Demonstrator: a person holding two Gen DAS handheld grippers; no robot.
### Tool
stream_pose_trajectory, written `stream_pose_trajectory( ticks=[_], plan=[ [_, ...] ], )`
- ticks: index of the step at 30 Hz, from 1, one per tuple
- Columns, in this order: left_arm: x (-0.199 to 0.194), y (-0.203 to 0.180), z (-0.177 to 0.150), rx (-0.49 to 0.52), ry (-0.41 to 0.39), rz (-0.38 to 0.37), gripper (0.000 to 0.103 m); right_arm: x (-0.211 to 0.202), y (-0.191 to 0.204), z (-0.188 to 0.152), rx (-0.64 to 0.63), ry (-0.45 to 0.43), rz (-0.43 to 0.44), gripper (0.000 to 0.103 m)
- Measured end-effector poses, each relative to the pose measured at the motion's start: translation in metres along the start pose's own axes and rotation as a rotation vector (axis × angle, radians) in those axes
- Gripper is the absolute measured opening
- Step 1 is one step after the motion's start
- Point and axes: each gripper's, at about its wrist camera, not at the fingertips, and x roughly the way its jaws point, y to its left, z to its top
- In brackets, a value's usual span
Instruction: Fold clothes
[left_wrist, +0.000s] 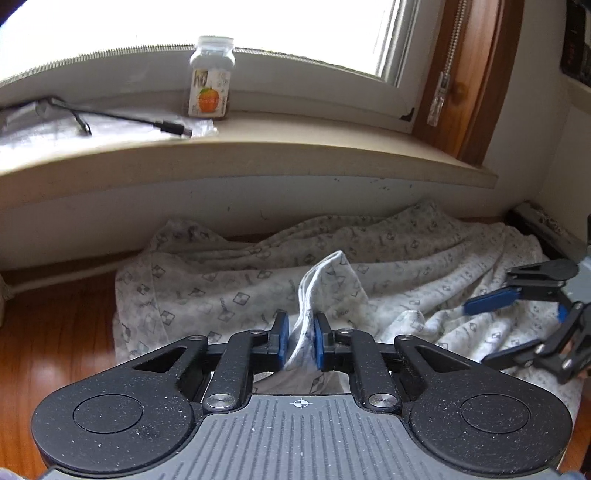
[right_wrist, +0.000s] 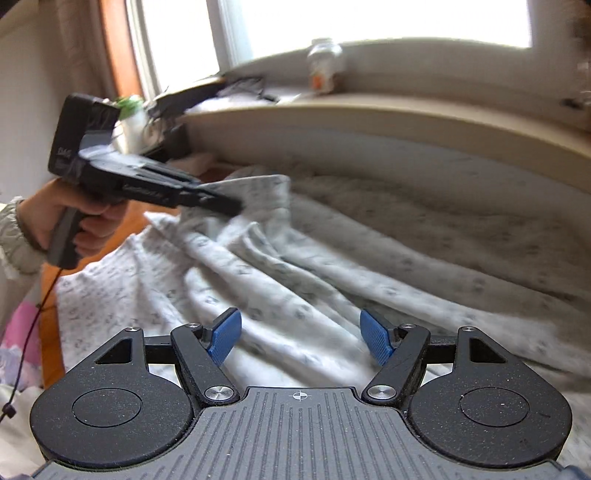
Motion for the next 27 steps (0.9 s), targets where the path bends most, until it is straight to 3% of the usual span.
stream_pose_trajectory(
  ticks=[1, 4, 5, 6, 10, 12, 18, 21, 23, 27],
  plan=[
    [-0.001, 0.002, 0.000, -0.012, -0.002, -0.009, 0.015, 0.002, 0.004, 0.002, -0.012, 0.006, 0.006, 0.065],
    [-0.005, 0.008, 0.000, -0.047, -0.011, -0.025, 0.008, 0.002, 0.016, 0.005, -0.052, 0.019, 0.017, 0.037],
    [-0.011, 0.010, 0.001, -0.057, -0.025, -0.018, 0.007, 0.000, 0.020, 0.005, -0.064, 0.018, 0.014, 0.018],
    [-0.017, 0.011, 0.001, -0.067, -0.039, -0.011, 0.007, -0.004, 0.024, 0.005, -0.076, 0.012, 0.014, 0.007],
    [-0.062, 0.016, 0.001, -0.131, -0.107, -0.033, 0.007, -0.023, 0.037, 0.005, -0.124, -0.041, 0.030, 0.003],
    [-0.087, 0.016, -0.006, -0.137, -0.129, -0.039, 0.007, -0.037, 0.044, 0.003, -0.137, -0.066, 0.078, 0.003],
    [-0.123, 0.020, -0.055, -0.184, -0.099, -0.022, 0.007, -0.055, 0.084, -0.023, -0.176, -0.068, 0.189, 0.003],
    [-0.125, 0.022, -0.078, -0.211, -0.061, -0.006, 0.012, -0.046, 0.100, -0.038, -0.213, -0.009, 0.211, 0.003],
    [-0.123, 0.024, -0.085, -0.210, -0.052, 0.019, 0.024, -0.041, 0.101, -0.044, -0.205, 0.012, 0.215, 0.004],
    [-0.124, 0.031, -0.085, -0.216, -0.069, 0.054, 0.037, -0.038, 0.101, -0.051, -0.195, 0.030, 0.221, 0.014]
  ],
)
